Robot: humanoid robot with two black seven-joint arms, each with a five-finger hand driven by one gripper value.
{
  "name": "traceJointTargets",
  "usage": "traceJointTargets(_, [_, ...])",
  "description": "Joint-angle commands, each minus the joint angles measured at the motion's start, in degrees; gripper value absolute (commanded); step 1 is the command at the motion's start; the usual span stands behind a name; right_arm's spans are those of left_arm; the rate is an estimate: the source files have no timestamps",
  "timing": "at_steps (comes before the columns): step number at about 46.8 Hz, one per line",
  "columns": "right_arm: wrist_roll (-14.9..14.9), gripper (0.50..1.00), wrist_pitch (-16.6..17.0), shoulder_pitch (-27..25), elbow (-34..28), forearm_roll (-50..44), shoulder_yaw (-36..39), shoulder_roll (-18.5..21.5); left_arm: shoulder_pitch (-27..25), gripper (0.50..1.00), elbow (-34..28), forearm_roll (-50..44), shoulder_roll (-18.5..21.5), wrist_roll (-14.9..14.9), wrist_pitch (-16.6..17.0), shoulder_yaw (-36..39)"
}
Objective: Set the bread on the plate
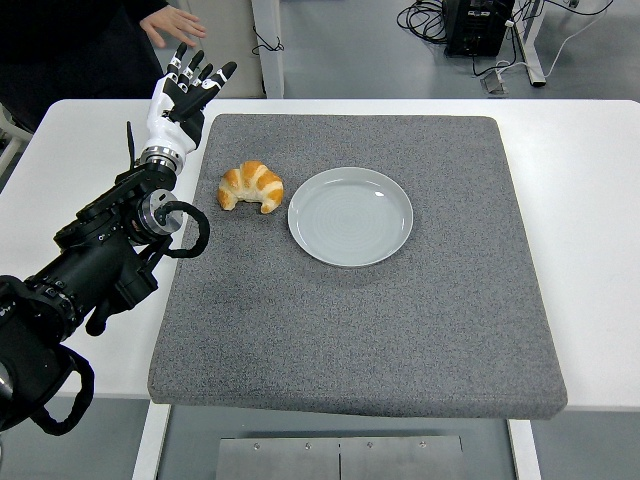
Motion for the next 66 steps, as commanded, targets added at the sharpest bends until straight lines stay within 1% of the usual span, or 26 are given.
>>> traceJointTargets(1, [0.0,1.000,0.0,0.0,0.0,0.0,0.0,0.0,0.0,0.971,0.0,0.0,0.0,0.0,0.0,0.1])
traceJointTargets(30, [0.0,1.000,0.0,-0.1,0.0,0.0,0.0,0.0,0.0,0.971,0.0,0.1,0.0,0.0,0.0,0.3])
traceJointTargets(42, [0.0,1.000,0.0,0.0,0.0,0.0,0.0,0.0,0.2,0.971,-0.7,0.3,0.0,-0.1,0.0,0.7])
traceJointTargets(46, [0.0,1.000,0.0,-0.1,0.0,0.0,0.0,0.0,0.8,0.971,-2.3,0.7,0.0,0.0,0.0,1.3])
traceJointTargets(47, [0.0,1.000,0.0,0.0,0.0,0.0,0.0,0.0,1.0,0.971,-3.1,0.9,0.3,0.0,0.0,1.7])
traceJointTargets(53, [0.0,1.000,0.0,-0.1,0.0,0.0,0.0,0.0,1.5,0.971,-7.9,1.1,4.9,0.1,0.4,4.4])
traceJointTargets(63, [0.0,1.000,0.0,0.0,0.0,0.0,0.0,0.0,1.4,0.969,-9.5,1.7,6.6,1.1,0.4,5.5])
traceJointTargets(66, [0.0,1.000,0.0,0.0,0.0,0.0,0.0,0.0,1.4,0.969,-11.4,3.2,8.4,1.1,0.4,7.5])
